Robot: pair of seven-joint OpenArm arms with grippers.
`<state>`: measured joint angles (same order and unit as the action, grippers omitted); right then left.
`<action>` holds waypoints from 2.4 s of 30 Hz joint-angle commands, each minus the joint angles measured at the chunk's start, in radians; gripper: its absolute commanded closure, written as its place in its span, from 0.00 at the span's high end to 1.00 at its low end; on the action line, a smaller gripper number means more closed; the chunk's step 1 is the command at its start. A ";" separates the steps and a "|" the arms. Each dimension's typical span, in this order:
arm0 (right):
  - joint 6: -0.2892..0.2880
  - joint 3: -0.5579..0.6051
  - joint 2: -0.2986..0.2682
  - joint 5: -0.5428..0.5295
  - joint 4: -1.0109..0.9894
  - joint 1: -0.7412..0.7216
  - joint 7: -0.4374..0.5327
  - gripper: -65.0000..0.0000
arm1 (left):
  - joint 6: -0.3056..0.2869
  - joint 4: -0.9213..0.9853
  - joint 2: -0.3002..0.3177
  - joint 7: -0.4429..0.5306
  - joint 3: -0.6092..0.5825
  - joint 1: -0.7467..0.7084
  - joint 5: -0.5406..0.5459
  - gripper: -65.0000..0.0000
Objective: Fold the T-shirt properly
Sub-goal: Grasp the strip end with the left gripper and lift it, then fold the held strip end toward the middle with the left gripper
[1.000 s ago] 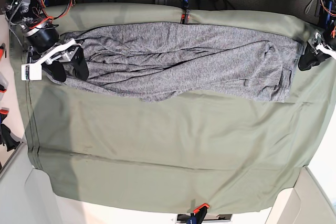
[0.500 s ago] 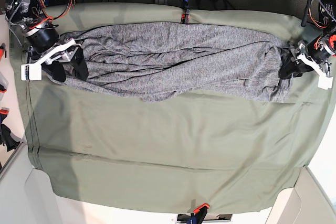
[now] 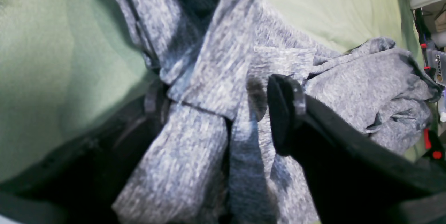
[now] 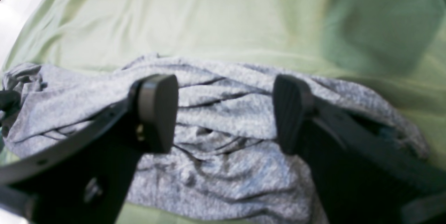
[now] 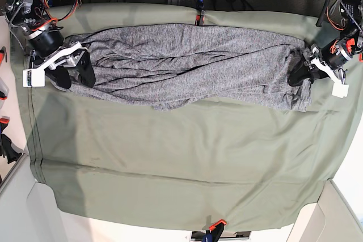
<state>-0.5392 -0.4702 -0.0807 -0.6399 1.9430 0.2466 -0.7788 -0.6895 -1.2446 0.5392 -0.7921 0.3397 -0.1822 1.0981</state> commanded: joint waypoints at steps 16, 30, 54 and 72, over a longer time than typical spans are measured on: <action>-0.008 -0.003 -0.008 -0.013 0.019 -0.008 0.032 0.65 | -0.009 -0.250 -0.026 0.215 0.035 -0.015 -0.350 0.00; -0.008 -0.003 -0.008 -0.015 0.019 -0.008 0.045 0.65 | 0.254 -0.325 0.072 0.411 0.035 -0.015 -0.789 0.00; -0.008 -0.003 -0.007 -0.019 0.019 -0.007 0.045 0.65 | 0.260 -0.682 -0.088 0.384 -0.410 -0.142 -0.942 0.00; -0.006 -0.099 -0.002 0.007 0.069 -0.010 0.013 0.65 | 0.216 -0.668 -0.156 0.320 -0.465 -0.126 -0.665 0.58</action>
<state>-0.5388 -0.5694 -0.0753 -0.6151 1.9980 0.2409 -0.7898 -0.4709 -1.8927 0.3790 -0.4915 -0.1284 -0.3157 0.4286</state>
